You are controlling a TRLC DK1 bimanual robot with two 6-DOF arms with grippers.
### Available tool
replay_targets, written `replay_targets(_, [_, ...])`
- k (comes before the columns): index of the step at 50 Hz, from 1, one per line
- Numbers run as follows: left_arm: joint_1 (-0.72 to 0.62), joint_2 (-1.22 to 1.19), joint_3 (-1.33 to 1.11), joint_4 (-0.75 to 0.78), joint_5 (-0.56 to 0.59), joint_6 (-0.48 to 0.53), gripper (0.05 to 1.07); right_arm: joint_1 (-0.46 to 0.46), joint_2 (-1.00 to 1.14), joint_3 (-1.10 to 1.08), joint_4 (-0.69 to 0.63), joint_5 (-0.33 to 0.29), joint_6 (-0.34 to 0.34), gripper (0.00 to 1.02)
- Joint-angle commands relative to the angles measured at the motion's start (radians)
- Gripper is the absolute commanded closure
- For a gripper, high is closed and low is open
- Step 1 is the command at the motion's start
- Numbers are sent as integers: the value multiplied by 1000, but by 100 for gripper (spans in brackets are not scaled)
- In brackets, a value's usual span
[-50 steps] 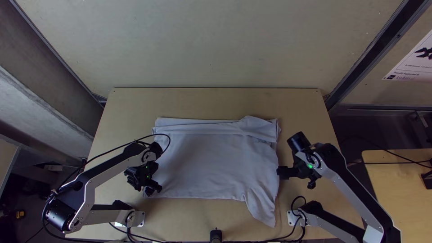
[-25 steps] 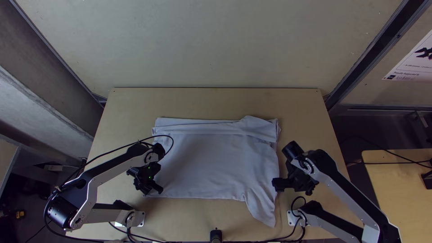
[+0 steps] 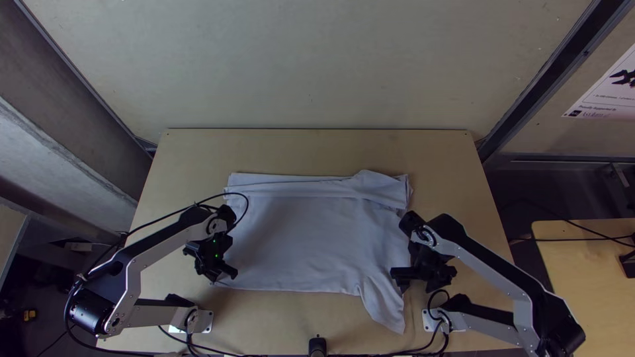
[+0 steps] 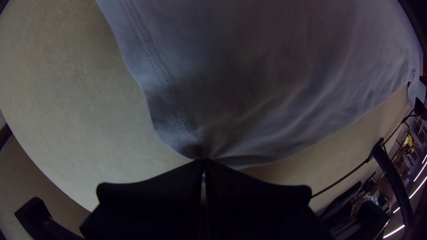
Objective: Fold the t-shirt
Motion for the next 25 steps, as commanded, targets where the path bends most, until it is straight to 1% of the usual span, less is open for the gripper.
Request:
replay_targets(1, [17, -13, 12, -5, 1, 29, 104, 22, 39, -26, 28, -11, 21, 26])
replay_targets(3, [22, -15, 10, -5, 1, 30, 104, 23, 48, -29, 40, -12, 22, 27])
replay_targets(10, [45, -18, 9, -5, 1, 41, 104, 30, 70, -53, 123, -20, 22, 45])
replay_targets(22, [105, -25, 12, -5, -8, 90, 104, 30, 131, -86, 187, -38, 16, 45])
replay_targets(23, [108, -25, 12, -5, -8, 91, 104, 30, 137, -87, 192, -43, 15, 46])
replay_targets(25, [117, -27, 12, -5, -11, 99, 104, 30, 148, -89, 198, -47, 9, 53])
